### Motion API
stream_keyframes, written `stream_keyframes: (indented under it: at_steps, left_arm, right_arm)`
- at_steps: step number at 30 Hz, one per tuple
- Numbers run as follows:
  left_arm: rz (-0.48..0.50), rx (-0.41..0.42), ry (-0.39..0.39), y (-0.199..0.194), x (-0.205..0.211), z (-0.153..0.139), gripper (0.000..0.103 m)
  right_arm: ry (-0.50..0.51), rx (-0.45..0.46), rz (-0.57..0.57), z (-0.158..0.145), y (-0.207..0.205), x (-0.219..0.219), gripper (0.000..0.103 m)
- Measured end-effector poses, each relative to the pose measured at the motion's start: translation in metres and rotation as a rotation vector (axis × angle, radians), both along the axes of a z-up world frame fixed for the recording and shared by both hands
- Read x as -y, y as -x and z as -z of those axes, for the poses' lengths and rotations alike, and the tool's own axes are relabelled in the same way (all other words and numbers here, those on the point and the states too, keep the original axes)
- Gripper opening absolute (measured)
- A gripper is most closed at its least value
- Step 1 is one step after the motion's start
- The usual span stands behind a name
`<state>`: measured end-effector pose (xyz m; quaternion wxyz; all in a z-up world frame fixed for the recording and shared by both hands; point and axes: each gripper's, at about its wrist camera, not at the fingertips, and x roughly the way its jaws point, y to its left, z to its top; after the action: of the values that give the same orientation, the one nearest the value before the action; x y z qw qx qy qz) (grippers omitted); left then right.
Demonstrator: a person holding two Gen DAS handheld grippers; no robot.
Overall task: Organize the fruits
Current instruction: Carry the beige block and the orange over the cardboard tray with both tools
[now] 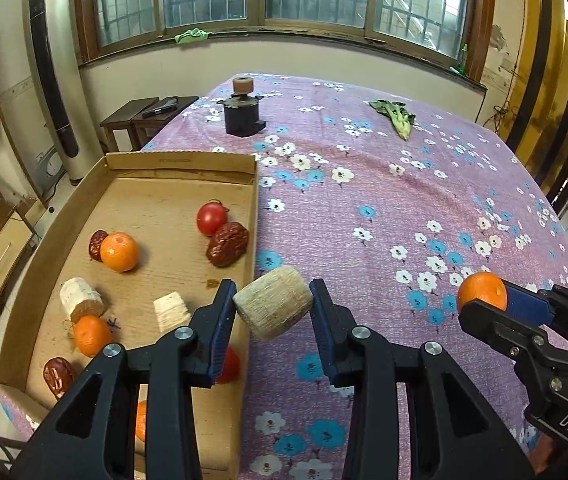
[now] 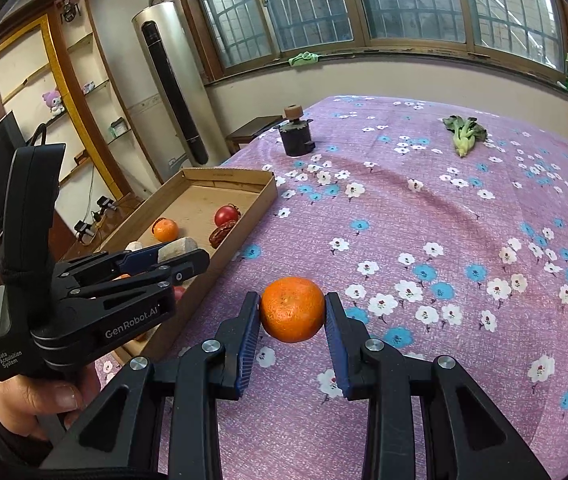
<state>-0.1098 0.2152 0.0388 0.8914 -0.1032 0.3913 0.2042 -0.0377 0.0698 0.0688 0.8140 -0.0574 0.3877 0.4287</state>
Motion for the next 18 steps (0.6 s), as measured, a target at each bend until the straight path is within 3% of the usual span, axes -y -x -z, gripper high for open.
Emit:
stream_keyframes:
  at_steps: [18]
  left_arm:
    - [-0.060,0.001,0.018,0.010,-0.036,0.001,0.035]
  right_arm:
    - [0.017,0.004,-0.064,0.001,0.002,-0.037,0.032]
